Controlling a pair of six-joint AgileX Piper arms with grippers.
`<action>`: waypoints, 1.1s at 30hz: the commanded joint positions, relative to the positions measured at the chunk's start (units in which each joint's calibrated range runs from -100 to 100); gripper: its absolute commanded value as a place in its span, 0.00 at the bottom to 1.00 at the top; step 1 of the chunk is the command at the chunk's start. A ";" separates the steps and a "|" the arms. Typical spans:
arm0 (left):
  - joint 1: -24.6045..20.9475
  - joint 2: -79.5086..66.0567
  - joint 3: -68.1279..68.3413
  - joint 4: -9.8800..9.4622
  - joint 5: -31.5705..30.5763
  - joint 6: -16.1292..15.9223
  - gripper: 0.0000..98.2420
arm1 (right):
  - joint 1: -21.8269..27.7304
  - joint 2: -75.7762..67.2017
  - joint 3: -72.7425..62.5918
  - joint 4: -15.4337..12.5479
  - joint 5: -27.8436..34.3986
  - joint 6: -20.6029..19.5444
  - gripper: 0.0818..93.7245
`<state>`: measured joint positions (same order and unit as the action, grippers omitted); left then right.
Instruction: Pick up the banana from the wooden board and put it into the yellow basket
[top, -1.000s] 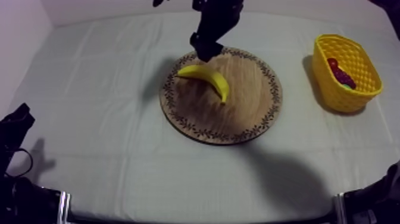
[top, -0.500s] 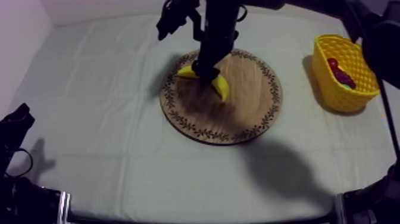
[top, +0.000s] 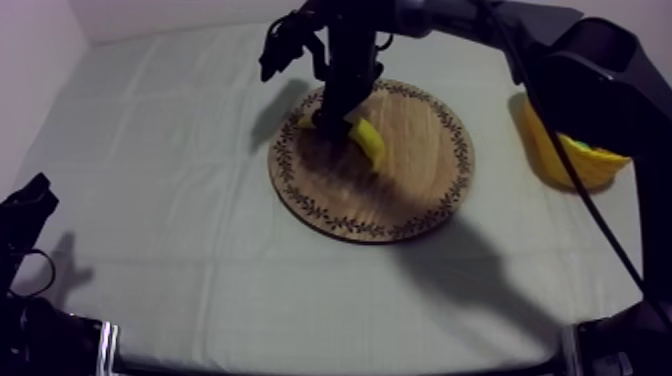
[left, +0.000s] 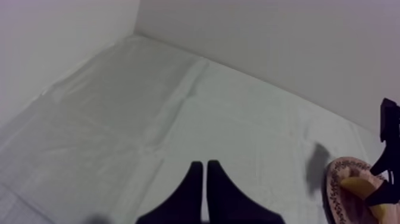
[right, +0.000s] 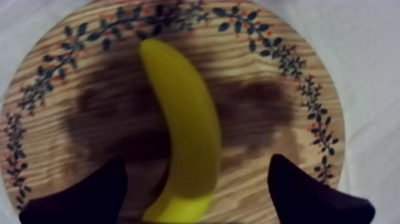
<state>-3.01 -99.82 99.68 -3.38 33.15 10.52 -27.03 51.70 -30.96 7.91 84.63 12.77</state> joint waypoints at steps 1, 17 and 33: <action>0.01 0.00 -0.01 -0.01 -0.01 0.01 0.00 | 0.08 1.13 -1.02 0.00 0.24 0.22 0.81; 0.01 0.00 -0.01 -0.01 -0.01 0.01 0.00 | -0.32 3.69 -1.57 -0.34 0.84 1.15 0.26; 0.01 0.00 -0.01 -0.01 -0.01 0.01 0.00 | -0.35 -3.64 -0.16 -0.47 1.96 0.52 0.18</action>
<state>-3.01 -99.82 99.68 -3.38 33.15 10.52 -27.48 49.57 -31.14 7.35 86.67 13.37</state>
